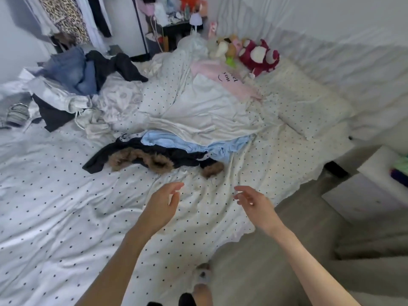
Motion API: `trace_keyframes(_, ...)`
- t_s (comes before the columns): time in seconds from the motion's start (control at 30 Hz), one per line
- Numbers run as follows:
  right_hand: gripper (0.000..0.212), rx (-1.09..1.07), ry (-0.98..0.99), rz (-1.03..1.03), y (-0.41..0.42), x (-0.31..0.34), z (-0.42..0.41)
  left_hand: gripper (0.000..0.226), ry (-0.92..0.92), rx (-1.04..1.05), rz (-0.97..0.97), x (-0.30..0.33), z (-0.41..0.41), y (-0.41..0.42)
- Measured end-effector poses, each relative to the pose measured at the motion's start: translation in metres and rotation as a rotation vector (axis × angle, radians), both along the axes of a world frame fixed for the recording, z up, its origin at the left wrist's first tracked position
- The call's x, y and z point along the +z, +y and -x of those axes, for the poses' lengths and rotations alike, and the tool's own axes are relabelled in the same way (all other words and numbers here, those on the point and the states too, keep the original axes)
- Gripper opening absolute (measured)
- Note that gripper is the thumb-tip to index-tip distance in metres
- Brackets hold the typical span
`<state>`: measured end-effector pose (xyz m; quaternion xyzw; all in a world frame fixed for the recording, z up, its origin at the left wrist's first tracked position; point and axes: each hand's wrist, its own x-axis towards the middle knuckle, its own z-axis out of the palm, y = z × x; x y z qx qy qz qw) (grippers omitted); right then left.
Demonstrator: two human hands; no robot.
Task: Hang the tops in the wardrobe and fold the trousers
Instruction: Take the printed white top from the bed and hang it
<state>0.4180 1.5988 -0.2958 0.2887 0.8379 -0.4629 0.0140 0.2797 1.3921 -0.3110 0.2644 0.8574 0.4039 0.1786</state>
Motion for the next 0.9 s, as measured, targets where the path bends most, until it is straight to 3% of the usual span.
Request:
trace_keyframes(0.23, 0.028, 0.077, -0.077, 0.053, 0.098, -0.039, 0.115, 0.032, -0.079, 0.045, 0.089, -0.059, 0.087, 0.094)
trace_keyframes(0.47, 0.034, 0.240, -0.150, -0.081, 0.179, -0.089, 0.245, 0.039, -0.076, 0.032, 0.264, -0.123, 0.199, 0.182)
trace_keyframes(0.6, 0.036, 0.388, -0.102, -0.247, 0.215, -0.139, 0.323, 0.055, 0.127, -0.019, 0.481, -0.174, 0.262, 0.219)
trace_keyframes(0.67, 0.043, 0.536, -0.124, -0.373, 0.223, -0.185, 0.365, 0.071, 0.296, -0.034, 0.616, -0.213, 0.293, 0.232)
trace_keyframes(0.77, 0.057, 0.723, -0.060, -0.604, 0.211, -0.227, 0.401, 0.085, 0.411, -0.024, 0.753, -0.250, 0.317, 0.238)
trace_keyframes(0.9, 0.074, 0.778, -0.058, -0.784, 0.191, -0.267, 0.413, 0.046, 0.551, 0.057, 0.813, -0.264, 0.345, 0.243)
